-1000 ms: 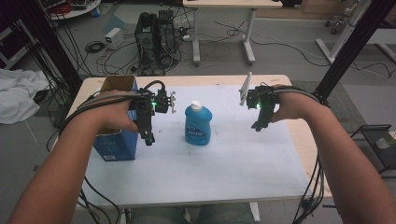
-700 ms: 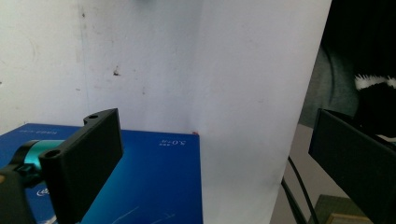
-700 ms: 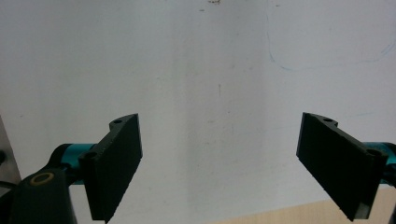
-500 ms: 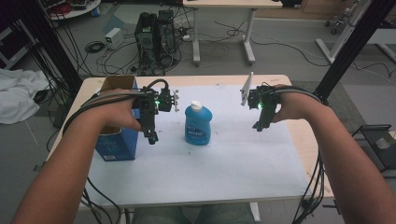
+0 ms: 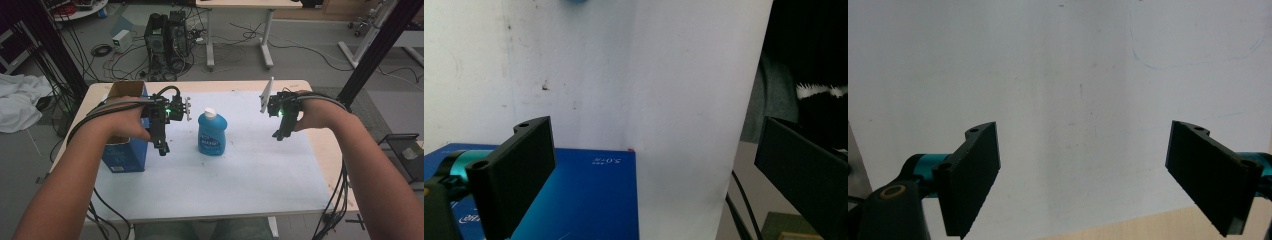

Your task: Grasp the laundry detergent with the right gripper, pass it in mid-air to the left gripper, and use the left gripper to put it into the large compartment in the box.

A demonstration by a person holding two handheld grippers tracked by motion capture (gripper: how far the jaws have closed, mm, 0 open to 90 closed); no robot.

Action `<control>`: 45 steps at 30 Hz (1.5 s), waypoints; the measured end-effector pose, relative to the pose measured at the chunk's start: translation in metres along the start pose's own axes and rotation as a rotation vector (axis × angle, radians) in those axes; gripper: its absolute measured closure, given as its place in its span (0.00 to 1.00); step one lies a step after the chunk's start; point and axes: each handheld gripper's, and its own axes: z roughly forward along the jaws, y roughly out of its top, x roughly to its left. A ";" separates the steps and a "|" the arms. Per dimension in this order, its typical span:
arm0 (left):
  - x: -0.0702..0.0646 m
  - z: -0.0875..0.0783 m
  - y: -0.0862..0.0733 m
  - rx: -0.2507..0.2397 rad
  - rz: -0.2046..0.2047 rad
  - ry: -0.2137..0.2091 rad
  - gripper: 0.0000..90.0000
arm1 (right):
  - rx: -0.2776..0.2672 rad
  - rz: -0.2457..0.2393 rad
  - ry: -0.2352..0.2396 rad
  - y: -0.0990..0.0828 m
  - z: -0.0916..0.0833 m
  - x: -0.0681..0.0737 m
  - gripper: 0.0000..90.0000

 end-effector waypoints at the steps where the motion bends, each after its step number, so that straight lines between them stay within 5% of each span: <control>1: 0.000 0.001 0.000 -0.001 0.005 -0.003 0.03 | -0.004 -0.007 -0.003 0.000 0.000 0.000 0.15; 3: -0.001 0.001 0.001 0.003 0.002 -0.002 0.03 | -0.009 -0.015 -0.008 -0.001 -0.002 0.000 0.15; 4: -0.001 0.001 0.001 0.002 0.004 -0.005 0.03 | -0.027 0.039 0.005 0.000 -0.003 0.004 0.15; 13: -0.004 0.001 0.001 -0.008 0.009 -0.001 0.03 | -0.102 0.074 0.008 -0.007 -0.011 0.005 0.15; 18: -0.005 0.002 0.001 -0.008 0.014 -0.003 0.03 | -0.189 0.112 0.014 -0.010 -0.012 0.007 0.15; 31: -0.008 0.002 -0.001 -0.014 0.021 -0.009 0.03 | -0.350 0.134 0.024 -0.018 -0.014 0.010 0.15; 45: -0.010 0.001 -0.006 -0.040 0.014 -0.009 0.03 | -0.526 0.210 0.038 -0.029 0.005 0.018 0.15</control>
